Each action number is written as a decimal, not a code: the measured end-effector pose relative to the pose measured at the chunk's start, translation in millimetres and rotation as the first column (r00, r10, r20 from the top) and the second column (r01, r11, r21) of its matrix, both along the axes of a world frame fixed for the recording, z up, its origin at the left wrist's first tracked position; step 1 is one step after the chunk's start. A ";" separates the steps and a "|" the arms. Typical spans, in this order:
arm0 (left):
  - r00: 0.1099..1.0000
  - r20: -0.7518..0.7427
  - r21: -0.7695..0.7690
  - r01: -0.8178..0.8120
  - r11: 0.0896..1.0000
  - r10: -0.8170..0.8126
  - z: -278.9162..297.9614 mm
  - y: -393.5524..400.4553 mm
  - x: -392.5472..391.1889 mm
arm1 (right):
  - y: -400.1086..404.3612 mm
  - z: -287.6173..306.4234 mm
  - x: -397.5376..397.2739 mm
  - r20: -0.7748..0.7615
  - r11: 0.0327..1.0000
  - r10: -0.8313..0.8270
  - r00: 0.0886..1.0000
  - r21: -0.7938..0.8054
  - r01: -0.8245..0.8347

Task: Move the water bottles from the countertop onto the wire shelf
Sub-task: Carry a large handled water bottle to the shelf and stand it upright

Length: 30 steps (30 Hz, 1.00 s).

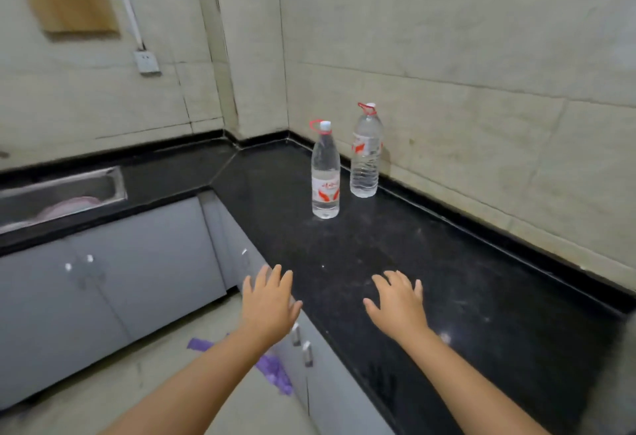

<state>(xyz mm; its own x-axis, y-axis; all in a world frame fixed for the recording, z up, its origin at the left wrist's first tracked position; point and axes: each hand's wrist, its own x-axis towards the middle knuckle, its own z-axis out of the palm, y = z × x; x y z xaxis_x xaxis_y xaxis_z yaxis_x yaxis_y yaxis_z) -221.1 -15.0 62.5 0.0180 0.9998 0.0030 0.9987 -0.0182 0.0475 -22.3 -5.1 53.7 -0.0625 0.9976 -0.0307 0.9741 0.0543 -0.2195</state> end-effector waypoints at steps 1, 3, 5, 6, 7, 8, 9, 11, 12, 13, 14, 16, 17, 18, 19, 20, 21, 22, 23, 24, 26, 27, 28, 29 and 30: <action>1.000 0.001 -0.006 0.009 1.000 -0.009 0.6 15.5 -14.7 | 18.2 -1.7 -10.7 -0.020 0.999 -0.025 0.999 -0.020 0.025; 0.999 -0.005 -0.015 0.035 0.999 -0.036 1.3 46.3 -40.8 | 49.9 -4.6 -28.9 -0.024 0.998 -0.061 0.998 -0.033 0.060; 0.999 -0.001 -0.011 0.040 0.999 -0.040 2.3 78.4 -61.3 | 79.1 -7.8 -41.2 -0.015 0.997 -0.076 0.997 -0.026 0.076; 0.999 0.000 -0.012 0.036 0.999 -0.036 2.5 94.1 -69.0 | 93.1 -9.2 -45.3 -0.008 0.996 -0.081 0.997 -0.031 0.081; 0.999 -0.001 -0.017 0.035 0.999 -0.035 3.1 109.4 -74.5 | 106.8 -11.0 -48.1 -0.001 0.995 -0.091 0.996 -0.041 0.091; 0.999 0.000 -0.023 0.038 0.999 -0.038 4.0 125.1 -78.2 | 120.9 -13.5 -50.1 0.002 0.993 -0.104 0.995 -0.048 0.104; 0.999 0.006 -0.027 0.047 0.999 -0.047 4.4 141.9 -80.4 | 135.5 -16.6 -51.3 0.001 0.992 -0.118 0.993 -0.053 0.118; 0.997 0.025 -0.013 0.077 0.997 -0.076 4.5 180.1 -81.0 | 166.3 -25.0 -51.7 -0.018 0.987 -0.151 0.988 -0.060 0.149; 0.995 0.034 0.010 0.094 0.996 -0.094 6.8 201.2 -79.5 | 183.6 -29.4 -51.4 -0.031 0.985 -0.164 0.986 -0.056 0.162; 0.992 0.043 0.044 0.115 0.992 -0.117 10.5 222.7 -77.0 | 201.2 -33.7 -50.7 -0.041 0.984 -0.174 0.984 -0.052 0.172; 0.988 0.056 0.085 0.139 0.987 -0.144 15.0 243.5 -73.6 | 218.6 -38.1 -49.7 -0.057 0.982 -0.185 0.981 -0.054 0.182; 0.972 0.100 0.177 0.194 0.965 -0.214 27.7 285.9 -63.6 | 253.4 -44.4 -48.6 -0.115 0.976 -0.214 0.970 -0.071 0.207; 0.962 0.112 0.209 0.220 0.953 -0.247 37.0 307.5 -57.7 | 271.2 -45.7 -48.6 -0.150 0.971 -0.233 0.961 -0.090 0.222; 0.953 0.112 0.236 0.250 0.939 -0.282 47.4 330.0 -51.0 | 288.2 -46.6 -49.1 -0.188 0.966 -0.251 0.950 -0.111 0.234; 0.938 0.110 0.271 0.291 0.917 -0.330 57.6 352.7 -44.0 | 304.8 -47.6 -50.8 -0.227 0.963 -0.263 0.938 -0.125 0.240; 0.914 0.115 0.314 0.337 0.887 -0.388 67.5 374.6 -36.7 | 320.4 -48.0 -52.8 -0.268 0.960 -0.275 0.923 -0.136 0.247; 0.887 0.124 0.353 0.379 0.855 -0.445 77.2 395.1 -29.0 | 334.6 -47.9 -55.1 -0.318 0.954 -0.295 0.901 -0.143 0.262; 0.860 0.129 0.379 0.417 0.826 -0.494 85.9 414.5 -21.0 | 348.3 -49.3 -57.4 -0.375 0.948 -0.318 0.871 -0.146 0.283; 0.836 0.126 0.388 0.455 0.802 -0.535 94.9 431.3 -13.3 | 360.4 -48.7 -60.0 -0.436 0.940 -0.340 0.833 -0.141 0.309; 0.815 0.119 0.368 0.494 0.787 -0.567 99.2 449.1 -5.7 | 372.5 -50.9 -63.1 -0.493 0.927 -0.372 0.787 -0.156 0.341; 0.789 0.102 0.290 0.559 0.777 -0.606 105.5 473.8 6.3 | 388.1 -52.1 -70.7 -0.593 0.900 -0.427 0.683 -0.208 0.382; 0.772 0.116 0.259 0.584 0.769 -0.625 103.9 487.3 9.7 | 397.3 -56.4 -75.0 -0.633 0.881 -0.463 0.620 -0.249 0.403; 0.752 0.139 0.258 0.601 0.757 -0.644 101.1 499.4 11.0 | 405.5 -60.1 -79.1 -0.664 0.859 -0.499 0.557 -0.289 0.423; 0.727 0.173 0.279 0.611 0.741 -0.664 96.9 508.7 9.3 | 411.9 -62.9 -83.2 -0.686 0.837 -0.530 0.498 -0.327 0.439; 0.702 0.214 0.311 0.610 0.729 -0.679 91.9 516.5 4.8 | 416.7 -64.8 -87.4 -0.705 0.812 -0.561 0.434 -0.369 0.452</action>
